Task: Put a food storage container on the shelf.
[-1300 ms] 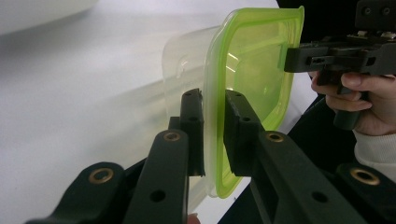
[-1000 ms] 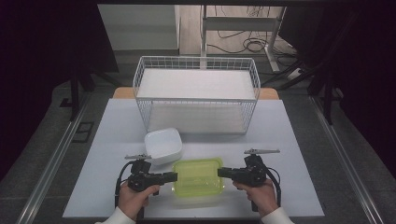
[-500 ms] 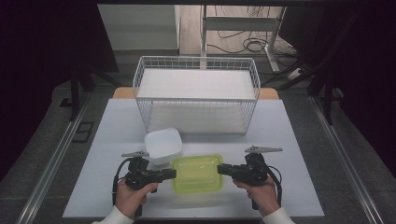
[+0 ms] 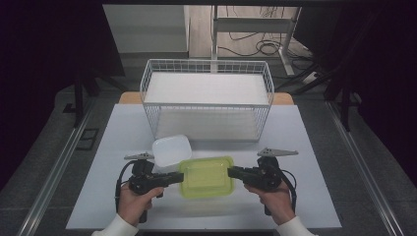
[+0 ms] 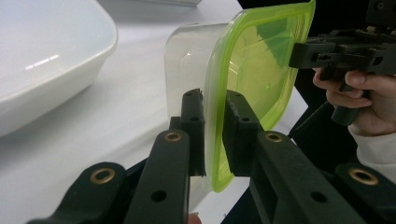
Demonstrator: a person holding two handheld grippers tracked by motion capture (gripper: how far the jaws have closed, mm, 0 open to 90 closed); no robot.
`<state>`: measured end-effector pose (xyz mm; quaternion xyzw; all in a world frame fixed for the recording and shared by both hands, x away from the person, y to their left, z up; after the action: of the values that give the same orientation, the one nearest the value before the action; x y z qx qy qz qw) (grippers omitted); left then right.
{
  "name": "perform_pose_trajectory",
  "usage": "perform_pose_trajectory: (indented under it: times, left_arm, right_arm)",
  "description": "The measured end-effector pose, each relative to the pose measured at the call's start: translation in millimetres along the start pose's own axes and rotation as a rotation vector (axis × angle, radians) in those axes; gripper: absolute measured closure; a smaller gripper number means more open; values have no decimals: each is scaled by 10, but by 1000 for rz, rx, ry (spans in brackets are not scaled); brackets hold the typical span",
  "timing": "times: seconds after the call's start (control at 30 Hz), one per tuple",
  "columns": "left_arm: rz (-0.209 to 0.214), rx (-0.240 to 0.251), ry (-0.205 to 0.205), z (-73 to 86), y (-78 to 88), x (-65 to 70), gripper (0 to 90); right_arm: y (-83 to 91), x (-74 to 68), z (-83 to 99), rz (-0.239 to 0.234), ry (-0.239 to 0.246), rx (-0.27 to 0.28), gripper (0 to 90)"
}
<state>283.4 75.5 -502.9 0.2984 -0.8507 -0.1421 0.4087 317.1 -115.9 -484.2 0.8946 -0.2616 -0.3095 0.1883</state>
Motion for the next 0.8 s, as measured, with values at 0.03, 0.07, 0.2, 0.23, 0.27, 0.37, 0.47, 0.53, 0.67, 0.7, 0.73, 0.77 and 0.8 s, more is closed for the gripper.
perform_pose_trajectory:
  times: [0.03,0.07,0.2,0.23,0.27,0.37,0.47,0.53,0.67,0.7,0.73,0.77,0.8]
  left_arm:
    - [1,1,-3,-20,11,2,802]
    - [0,3,-3,-34,18,5,802]
    - [-9,14,-20,-156,72,14,802]
    - [-9,19,-22,-186,89,21,802]
    - [-5,24,-23,-216,107,31,802]
    - [-2,29,-28,-268,138,47,801]
    - [-5,43,-44,-394,194,84,802]
    - [-7,48,-51,-453,211,98,802]
    - [-11,54,-64,-558,231,127,802]
    - [-11,54,-64,-558,231,127,802]
    - [-9,56,-67,-599,241,136,802]
    - [-7,58,-68,-623,244,142,802]
    - [-7,58,-68,-623,244,142,802]
  right_arm:
    - [0,0,0,0,0,0,792]
    - [1,-5,-27,1,7,3,792]
    - [4,-31,-147,5,28,13,792]
    - [9,-43,-185,3,33,17,792]
    - [13,-53,-216,1,37,21,792]
    - [31,-81,-304,-8,46,34,791]
    - [52,-104,-405,-14,57,48,790]
    - [63,-117,-454,-14,56,54,790]
    - [86,-129,-552,-6,68,65,790]
    - [86,-129,-552,-6,68,65,790]
    - [99,-128,-602,-5,72,73,790]
    - [104,-130,-616,-7,70,74,790]
    - [108,-128,-638,-6,71,78,790]
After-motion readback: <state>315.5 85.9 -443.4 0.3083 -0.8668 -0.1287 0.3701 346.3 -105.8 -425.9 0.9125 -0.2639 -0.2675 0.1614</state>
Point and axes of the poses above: each handheld gripper's, and its own axes: y roughly backward along the jaws, z roughly out of its underside, x roughly to its right, the point moved 10 cm from there along -y, roughly forward along the jaws
